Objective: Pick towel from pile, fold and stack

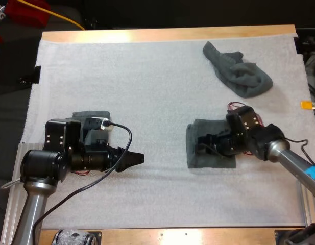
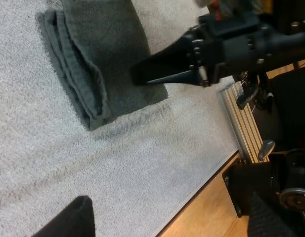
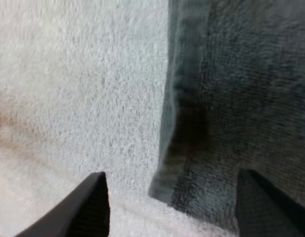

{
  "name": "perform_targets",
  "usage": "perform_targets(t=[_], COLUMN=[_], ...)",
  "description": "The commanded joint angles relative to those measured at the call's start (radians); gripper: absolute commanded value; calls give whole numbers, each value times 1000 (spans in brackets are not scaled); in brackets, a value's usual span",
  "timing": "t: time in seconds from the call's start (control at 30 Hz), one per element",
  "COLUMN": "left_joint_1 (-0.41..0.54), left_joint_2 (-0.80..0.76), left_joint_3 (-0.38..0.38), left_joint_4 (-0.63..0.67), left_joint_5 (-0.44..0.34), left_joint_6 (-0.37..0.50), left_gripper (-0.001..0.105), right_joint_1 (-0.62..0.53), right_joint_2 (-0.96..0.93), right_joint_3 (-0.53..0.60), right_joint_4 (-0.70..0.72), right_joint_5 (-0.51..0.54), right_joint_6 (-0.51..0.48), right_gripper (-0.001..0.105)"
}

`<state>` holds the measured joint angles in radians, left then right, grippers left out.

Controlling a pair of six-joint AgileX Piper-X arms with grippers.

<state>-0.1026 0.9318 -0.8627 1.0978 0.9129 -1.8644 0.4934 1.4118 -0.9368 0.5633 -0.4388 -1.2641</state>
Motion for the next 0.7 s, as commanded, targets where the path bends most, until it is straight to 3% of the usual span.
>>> perform_targets(t=[0.0,0.67], left_joint_1=[1,1], left_joint_2=[-3,-3], left_joint_3=[-4,-4], left_joint_4=[-5,-60], left_joint_5=[14,9], left_joint_6=[7,7], left_gripper=[63,63], right_joint_1=[1,1], right_joint_2=[-34,-479], right_joint_3=[-6,-6], right_joint_4=[33,313], right_joint_5=[16,151], right_joint_6=[-21,-35], right_gripper=[55,55])
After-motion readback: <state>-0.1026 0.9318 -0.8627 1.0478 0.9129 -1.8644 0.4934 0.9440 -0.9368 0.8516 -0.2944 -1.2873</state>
